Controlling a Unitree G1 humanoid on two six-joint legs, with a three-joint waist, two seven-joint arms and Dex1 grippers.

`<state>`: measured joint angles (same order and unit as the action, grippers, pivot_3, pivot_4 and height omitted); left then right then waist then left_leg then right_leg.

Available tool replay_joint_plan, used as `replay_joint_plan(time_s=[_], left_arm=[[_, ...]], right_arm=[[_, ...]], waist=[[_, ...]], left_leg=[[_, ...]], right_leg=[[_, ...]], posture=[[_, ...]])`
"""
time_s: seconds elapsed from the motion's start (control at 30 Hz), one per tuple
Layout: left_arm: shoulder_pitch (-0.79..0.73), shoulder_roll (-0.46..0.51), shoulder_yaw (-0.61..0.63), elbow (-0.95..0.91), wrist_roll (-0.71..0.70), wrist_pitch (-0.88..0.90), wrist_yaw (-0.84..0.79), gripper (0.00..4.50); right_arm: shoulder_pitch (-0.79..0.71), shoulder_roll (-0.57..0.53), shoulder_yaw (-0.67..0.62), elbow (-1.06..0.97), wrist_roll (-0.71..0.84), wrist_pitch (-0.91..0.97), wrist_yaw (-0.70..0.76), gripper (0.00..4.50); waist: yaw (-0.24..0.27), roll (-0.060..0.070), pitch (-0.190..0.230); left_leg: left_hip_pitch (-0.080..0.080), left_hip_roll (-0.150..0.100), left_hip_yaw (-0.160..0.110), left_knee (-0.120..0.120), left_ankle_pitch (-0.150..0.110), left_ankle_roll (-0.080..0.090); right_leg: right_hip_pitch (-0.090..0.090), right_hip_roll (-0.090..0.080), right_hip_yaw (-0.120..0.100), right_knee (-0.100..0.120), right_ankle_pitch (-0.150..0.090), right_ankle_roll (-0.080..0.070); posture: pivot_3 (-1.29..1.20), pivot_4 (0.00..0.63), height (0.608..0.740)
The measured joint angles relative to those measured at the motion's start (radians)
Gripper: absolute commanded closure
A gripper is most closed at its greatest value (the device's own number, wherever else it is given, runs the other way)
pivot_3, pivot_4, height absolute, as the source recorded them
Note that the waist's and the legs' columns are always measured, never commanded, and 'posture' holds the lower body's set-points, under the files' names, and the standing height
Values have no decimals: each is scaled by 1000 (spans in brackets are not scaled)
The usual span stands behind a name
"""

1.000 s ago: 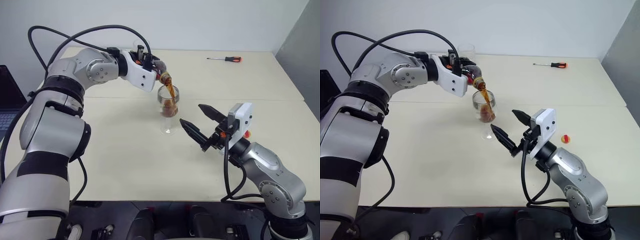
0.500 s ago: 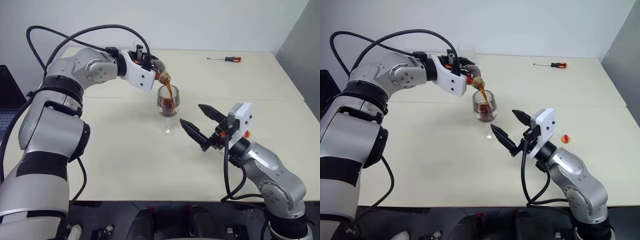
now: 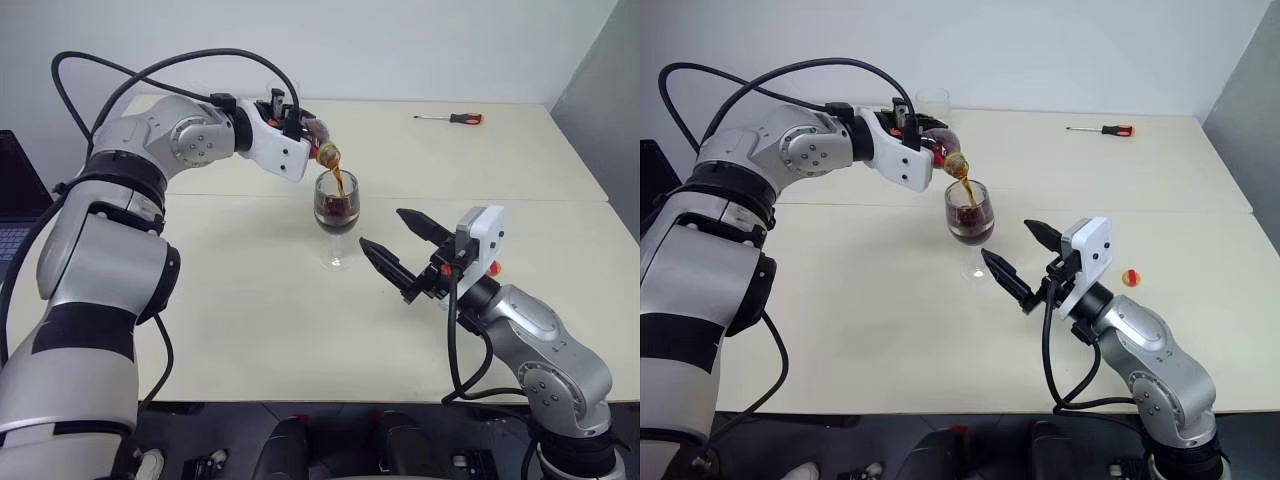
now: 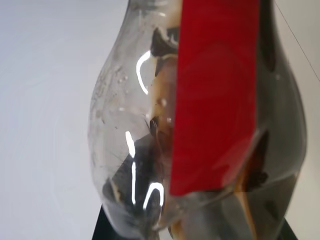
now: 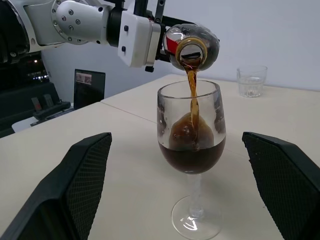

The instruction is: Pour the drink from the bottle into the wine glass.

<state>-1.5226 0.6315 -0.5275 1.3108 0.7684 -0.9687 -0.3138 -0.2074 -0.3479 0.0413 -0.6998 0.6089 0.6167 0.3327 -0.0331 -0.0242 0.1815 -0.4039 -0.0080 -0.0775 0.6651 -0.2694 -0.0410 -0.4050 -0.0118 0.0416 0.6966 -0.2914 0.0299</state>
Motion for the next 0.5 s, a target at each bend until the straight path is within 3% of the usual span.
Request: replay_joint_plan(time_s=[0.5], left_arm=[[-4,1,-9,0,1,0,9,3458]], right_arm=[[0,0,0,0,1,0,0,0]], waist=[[0,0,0]], left_leg=[[0,0,0,0,0,0]], right_leg=[[0,0,0,0,0,0]], posture=[[0,150,740]])
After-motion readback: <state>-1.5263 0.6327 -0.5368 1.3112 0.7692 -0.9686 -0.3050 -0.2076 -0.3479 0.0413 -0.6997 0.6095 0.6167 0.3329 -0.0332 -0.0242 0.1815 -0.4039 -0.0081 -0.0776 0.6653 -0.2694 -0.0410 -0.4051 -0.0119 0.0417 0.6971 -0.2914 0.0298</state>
